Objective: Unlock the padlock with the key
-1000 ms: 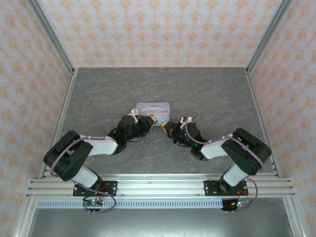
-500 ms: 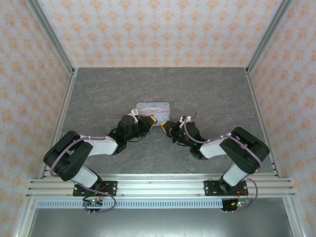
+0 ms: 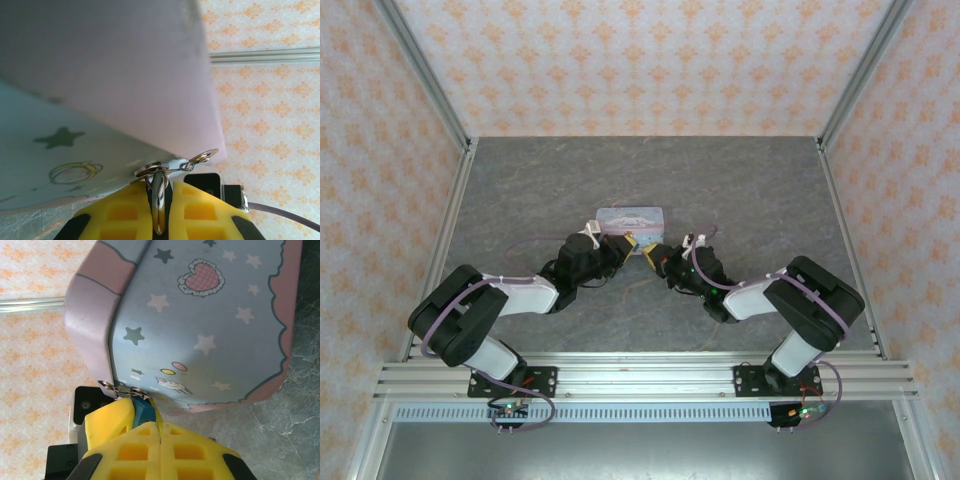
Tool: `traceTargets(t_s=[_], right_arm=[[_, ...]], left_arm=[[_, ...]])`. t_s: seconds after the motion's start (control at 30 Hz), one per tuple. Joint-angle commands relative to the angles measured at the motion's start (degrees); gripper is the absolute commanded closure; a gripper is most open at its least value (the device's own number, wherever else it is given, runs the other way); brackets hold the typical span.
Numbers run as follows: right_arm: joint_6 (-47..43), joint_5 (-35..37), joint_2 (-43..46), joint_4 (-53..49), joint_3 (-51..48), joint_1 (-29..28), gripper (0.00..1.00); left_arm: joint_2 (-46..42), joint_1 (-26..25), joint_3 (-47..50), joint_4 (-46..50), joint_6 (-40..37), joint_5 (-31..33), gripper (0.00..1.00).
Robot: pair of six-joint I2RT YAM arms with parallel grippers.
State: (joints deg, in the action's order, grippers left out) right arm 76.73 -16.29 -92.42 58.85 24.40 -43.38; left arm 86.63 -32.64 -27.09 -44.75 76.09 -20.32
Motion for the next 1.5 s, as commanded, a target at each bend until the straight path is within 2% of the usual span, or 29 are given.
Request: traceTargets(t_s=[0.0,0.7,0.93,1.23,1.47], right_arm=[[0.7,0.5,-0.8,2.8,1.3,-0.5,1.00],[2.0,0.6,-2.9,3.9,3.5,-1.1,1.00],[5.5,1.5,-4.6,7.4,3.5,-1.1,1.00],[15.1,3.5,-7.1,14.4,2.7,-1.1,1.00],[15.0,4.1,-4.8,11.6,3.7,-1.1,1.00]], left_arm=[[-0.2,-0.6,-1.1,-4.0,-0.3,1.7,1.00],[0.5,-2.1,-2.1,-4.4,-0.2,2.1,1.00],[0.5,-2.7,-2.0,-4.7,-0.2,2.6,1.00],[0.3,-3.4,-1.3,-4.9,0.3,4.0,1.00],[0.0,-3.9,-1.2,-5.4,0.9,4.4,1.00]])
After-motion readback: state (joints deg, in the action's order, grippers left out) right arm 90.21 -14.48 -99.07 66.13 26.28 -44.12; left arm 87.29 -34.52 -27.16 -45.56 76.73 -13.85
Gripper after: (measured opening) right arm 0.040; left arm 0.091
